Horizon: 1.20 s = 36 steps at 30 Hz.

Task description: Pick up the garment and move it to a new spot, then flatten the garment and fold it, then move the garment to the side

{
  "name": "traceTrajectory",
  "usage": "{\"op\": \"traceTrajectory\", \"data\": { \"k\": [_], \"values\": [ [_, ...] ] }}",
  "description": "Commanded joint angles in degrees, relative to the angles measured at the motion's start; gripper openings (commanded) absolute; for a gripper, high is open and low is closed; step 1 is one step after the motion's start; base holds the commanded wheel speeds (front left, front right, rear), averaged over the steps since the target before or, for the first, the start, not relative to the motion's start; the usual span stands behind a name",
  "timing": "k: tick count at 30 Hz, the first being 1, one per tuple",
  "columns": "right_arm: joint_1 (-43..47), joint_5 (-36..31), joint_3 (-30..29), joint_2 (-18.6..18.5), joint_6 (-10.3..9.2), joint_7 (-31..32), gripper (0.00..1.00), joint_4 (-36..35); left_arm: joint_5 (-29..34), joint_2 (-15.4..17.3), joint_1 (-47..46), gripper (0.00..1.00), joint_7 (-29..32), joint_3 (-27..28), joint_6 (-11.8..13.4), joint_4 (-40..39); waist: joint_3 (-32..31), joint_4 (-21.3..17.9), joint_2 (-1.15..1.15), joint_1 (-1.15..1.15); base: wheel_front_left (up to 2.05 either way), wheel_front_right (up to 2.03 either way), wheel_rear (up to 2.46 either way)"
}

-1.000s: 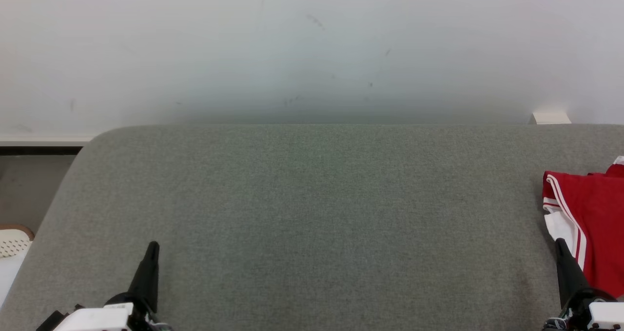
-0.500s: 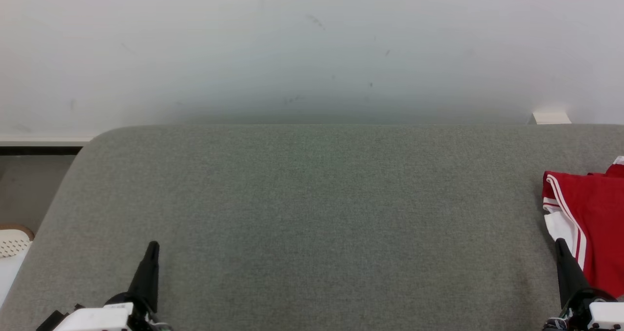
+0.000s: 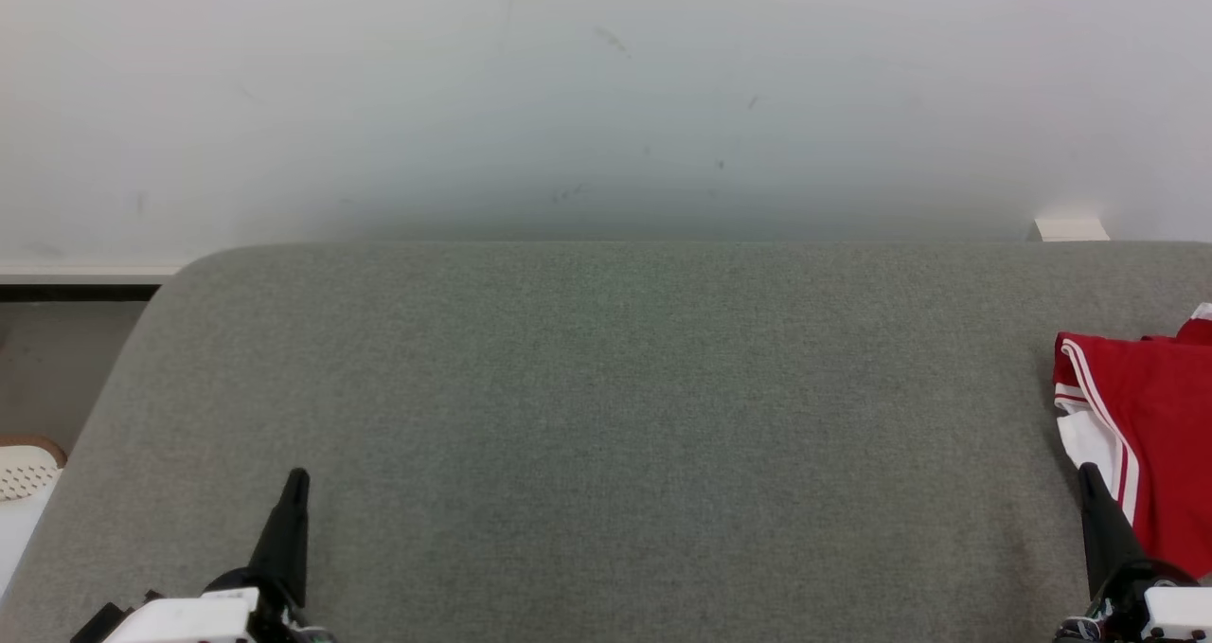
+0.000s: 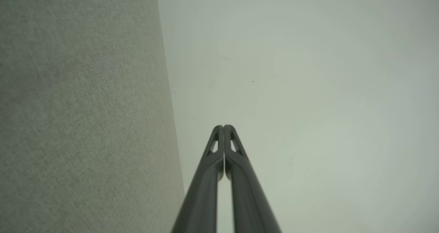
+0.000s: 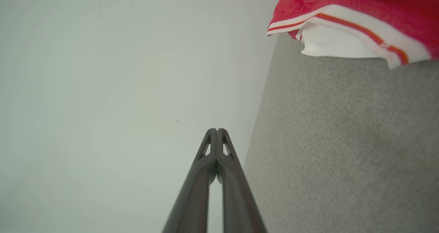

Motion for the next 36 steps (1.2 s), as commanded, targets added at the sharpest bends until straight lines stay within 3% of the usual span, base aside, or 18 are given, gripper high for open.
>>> {"op": "traceTrajectory", "data": {
  "k": [1,36],
  "values": [
    [-0.7,-0.05,-0.26,0.03,-0.1,0.13,0.0,0.14,-0.74,0.36,-0.4,0.0,0.22,0.1,-0.37,-0.18,0.0,0.0,0.0,0.0,0.0,0.0,0.0],
    [-0.7,-0.15,-0.32,0.06,-0.1,0.21,0.0,0.14,-0.75,0.36,-0.39,0.0,0.21,0.09,-0.37,-0.19,0.0,0.0,0.0,0.0,0.0,0.0,0.0]
  ]
}}
